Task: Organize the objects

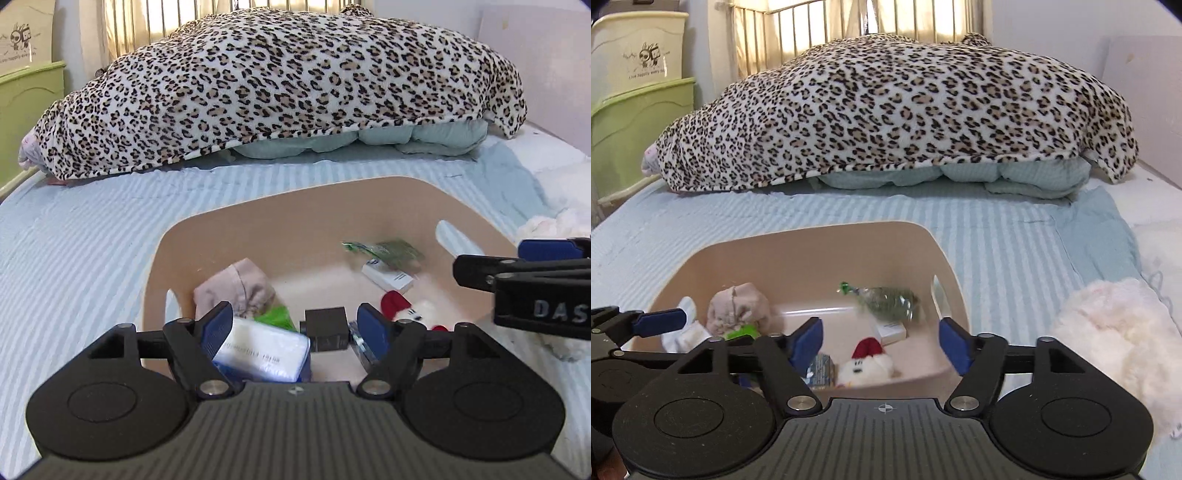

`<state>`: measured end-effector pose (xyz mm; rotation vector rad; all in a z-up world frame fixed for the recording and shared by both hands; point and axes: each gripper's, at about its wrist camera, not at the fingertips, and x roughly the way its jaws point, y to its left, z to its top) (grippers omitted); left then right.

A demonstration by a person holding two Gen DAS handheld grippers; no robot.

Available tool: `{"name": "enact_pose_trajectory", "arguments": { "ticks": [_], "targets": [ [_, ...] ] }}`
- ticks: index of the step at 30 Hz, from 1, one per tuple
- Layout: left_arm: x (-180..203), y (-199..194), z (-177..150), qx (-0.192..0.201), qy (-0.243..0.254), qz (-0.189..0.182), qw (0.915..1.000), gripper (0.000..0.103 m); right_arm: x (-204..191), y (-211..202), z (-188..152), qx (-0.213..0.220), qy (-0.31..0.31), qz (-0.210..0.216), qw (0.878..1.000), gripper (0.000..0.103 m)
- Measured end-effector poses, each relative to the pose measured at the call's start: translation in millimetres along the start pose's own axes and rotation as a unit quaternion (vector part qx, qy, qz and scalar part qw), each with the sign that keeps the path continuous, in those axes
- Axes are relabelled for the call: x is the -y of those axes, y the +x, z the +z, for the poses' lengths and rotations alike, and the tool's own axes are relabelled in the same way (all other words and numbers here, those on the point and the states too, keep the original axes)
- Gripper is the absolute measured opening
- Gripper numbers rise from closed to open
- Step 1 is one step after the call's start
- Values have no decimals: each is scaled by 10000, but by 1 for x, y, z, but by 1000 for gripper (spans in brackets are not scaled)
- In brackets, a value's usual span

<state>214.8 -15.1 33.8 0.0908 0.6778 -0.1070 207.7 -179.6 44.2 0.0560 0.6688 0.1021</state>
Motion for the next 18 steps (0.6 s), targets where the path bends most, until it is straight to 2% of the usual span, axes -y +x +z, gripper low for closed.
{"name": "enact_pose_trajectory", "arguments": {
  "ticks": [5,8,18],
  "targets": [
    [1,-32,-5,100,15,118,9999,77,-1,-34,-7,17,-58,-78,10000,81],
    [1,-53,-11,101,-47,112,9999,77,-2,-58,-13,31,-99,-118,9999,87],
    [-1,-125,-35,197,-164,-33,9997,77,-7,-126,-34,-12,-13,-71,10000,90]
  ]
}}
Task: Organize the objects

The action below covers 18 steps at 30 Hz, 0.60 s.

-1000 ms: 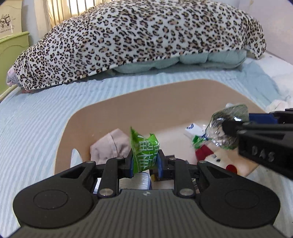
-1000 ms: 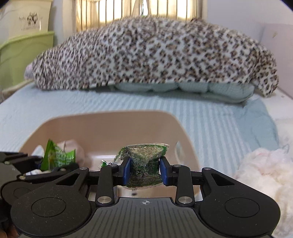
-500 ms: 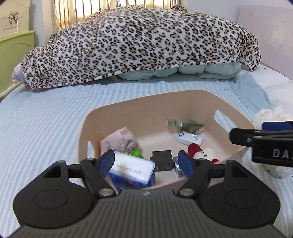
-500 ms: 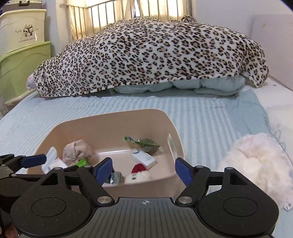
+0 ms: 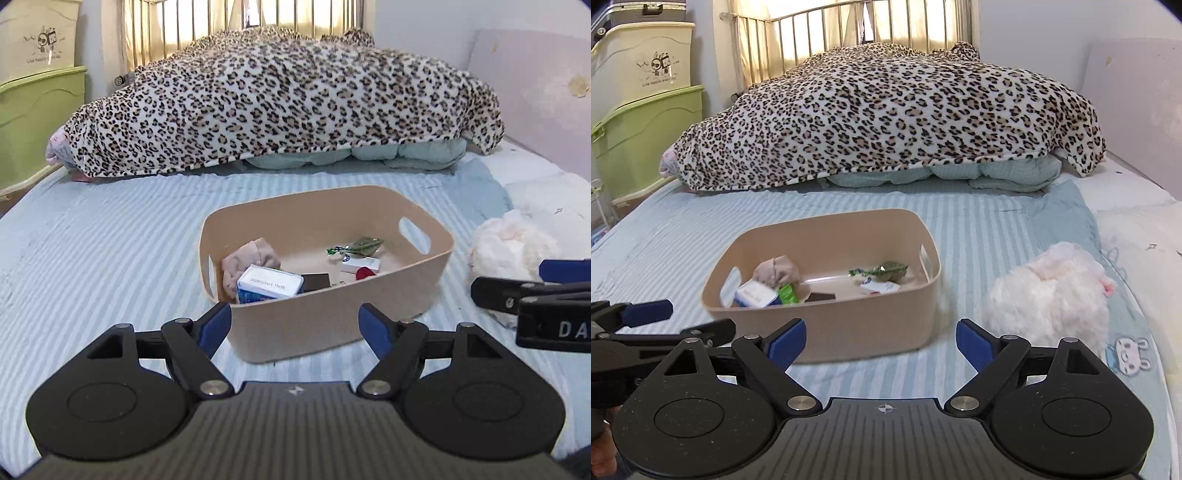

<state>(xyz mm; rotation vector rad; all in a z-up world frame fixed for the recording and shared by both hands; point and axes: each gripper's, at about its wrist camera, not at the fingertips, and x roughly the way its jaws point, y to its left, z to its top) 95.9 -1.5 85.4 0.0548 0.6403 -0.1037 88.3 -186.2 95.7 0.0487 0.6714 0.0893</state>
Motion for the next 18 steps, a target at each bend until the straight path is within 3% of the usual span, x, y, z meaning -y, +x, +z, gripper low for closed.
{"name": "enact_pose_trajectory", "arguments": {
  "ticks": [8,18],
  "targets": [
    [-2,-55,-18,58,-102,43,9999,76,-5,-45,-22,-23,4,110,9999,90],
    [0,-95,-40,-55,-4,9,10000,76,-17,-84,-48,0,-151,178,9997,91]
  ]
}}
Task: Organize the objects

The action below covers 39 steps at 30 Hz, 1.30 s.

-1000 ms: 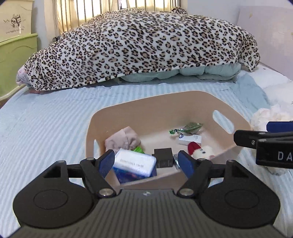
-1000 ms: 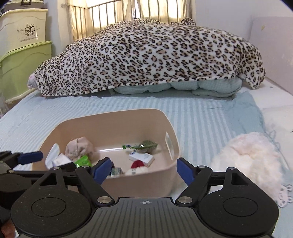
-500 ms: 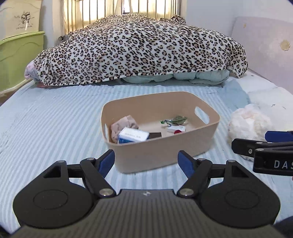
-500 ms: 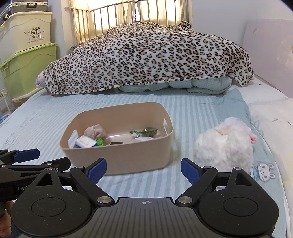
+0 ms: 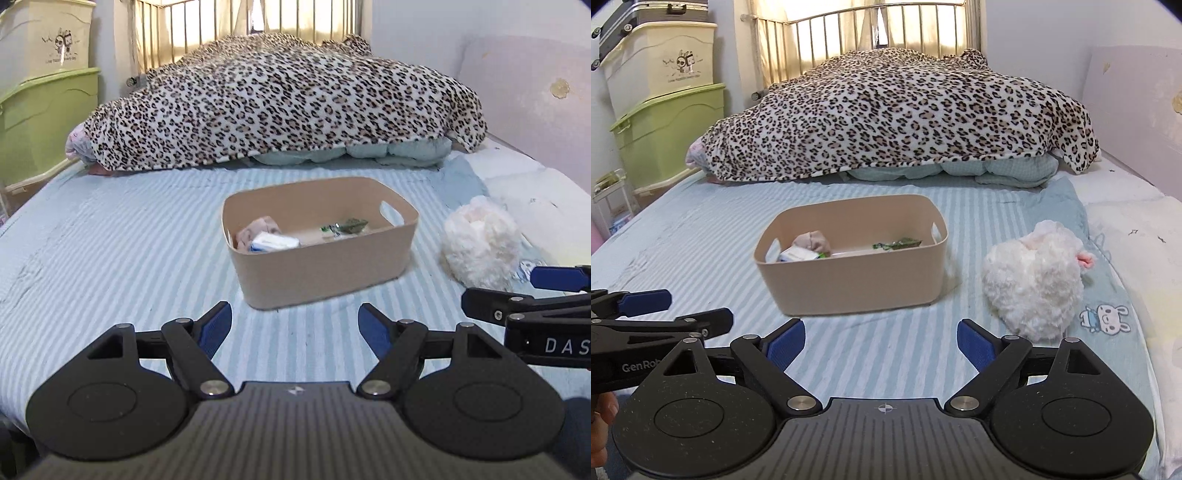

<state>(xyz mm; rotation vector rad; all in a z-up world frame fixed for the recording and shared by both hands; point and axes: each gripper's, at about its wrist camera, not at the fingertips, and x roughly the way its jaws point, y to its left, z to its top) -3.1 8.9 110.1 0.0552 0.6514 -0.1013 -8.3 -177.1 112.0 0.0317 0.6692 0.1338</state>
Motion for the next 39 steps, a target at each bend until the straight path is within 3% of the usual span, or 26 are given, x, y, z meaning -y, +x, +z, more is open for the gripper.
{"name": "enact_pose_trajectory", "arguments": {
  "ticks": [12,23,39],
  "targets": [
    [5,-28,-23,82,129,64,9999,76,-4,-27,-24,4,-31,85,10000,91],
    [6,-46,-41,25,77,-211,9997,76,-4,-45,-44,76,112,151,9998,91],
    [-4,-68,-51,114,-64,-117,9998,76,-8,-66,-49,155,55,151,9998,91]
  ]
}}
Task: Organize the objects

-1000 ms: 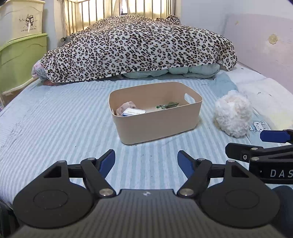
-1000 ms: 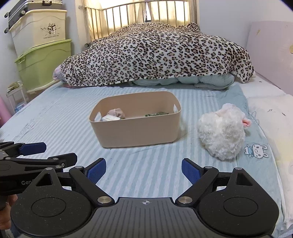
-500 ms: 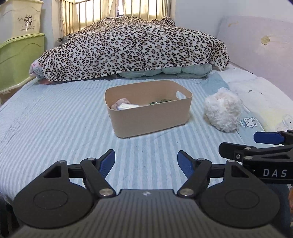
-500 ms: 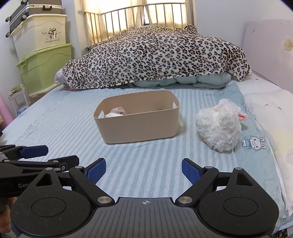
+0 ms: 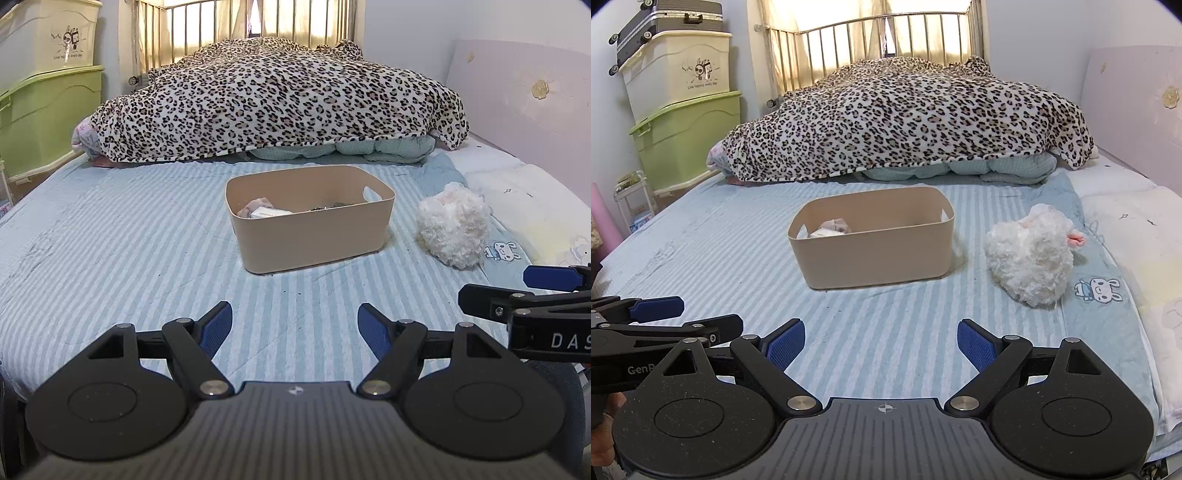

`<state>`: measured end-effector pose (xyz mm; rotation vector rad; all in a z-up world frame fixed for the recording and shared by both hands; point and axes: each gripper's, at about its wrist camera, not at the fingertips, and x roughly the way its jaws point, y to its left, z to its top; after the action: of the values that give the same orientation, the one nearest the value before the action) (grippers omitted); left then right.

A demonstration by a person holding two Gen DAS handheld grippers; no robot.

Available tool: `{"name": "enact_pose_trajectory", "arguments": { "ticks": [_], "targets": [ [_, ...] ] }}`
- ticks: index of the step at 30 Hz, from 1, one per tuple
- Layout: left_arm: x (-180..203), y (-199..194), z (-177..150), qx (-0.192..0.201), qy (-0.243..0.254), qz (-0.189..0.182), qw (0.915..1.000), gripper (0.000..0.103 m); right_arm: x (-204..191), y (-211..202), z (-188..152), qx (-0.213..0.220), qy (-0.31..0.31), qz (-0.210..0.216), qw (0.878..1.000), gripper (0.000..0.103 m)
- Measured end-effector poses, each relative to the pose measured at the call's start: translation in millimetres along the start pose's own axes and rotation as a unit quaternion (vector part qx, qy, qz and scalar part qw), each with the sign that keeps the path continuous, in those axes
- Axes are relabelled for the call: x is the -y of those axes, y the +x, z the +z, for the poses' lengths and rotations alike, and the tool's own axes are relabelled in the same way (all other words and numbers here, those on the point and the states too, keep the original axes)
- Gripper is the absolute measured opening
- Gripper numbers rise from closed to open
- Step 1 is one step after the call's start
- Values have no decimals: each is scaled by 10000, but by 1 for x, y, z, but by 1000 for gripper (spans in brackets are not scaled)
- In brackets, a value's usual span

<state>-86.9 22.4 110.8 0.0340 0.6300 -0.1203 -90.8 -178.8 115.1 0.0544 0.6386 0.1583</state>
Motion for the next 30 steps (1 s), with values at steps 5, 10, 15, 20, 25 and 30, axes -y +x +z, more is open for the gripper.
{"name": "enact_pose_trajectory", "arguments": {
  "ticks": [5,10,15,20,25,30],
  "targets": [
    [-2,-3,-1,30,-20,-34,10000,76,2,-3,0,8,39,-32,10000,91],
    [-3,-5,-1,30,-18,-12,10000,76,3,-5,-1,18,39,-43,10000,91],
    [-1,-9,-2,31,-64,-81,9999,76,2,-6,-2,5,30,-45,10000,91],
    [4,-13,-3,78,2,-87,9999,81,1,-6,-3,-11,37,-29,10000,91],
    [3,-15,-1,114,-30,-98,9999,87,1,-8,-3,-4,41,-13,10000,91],
    [2,-15,0,85,-66,-48,9999,89,-1,-9,-2,7,7,-1,10000,91]
  ]
}}
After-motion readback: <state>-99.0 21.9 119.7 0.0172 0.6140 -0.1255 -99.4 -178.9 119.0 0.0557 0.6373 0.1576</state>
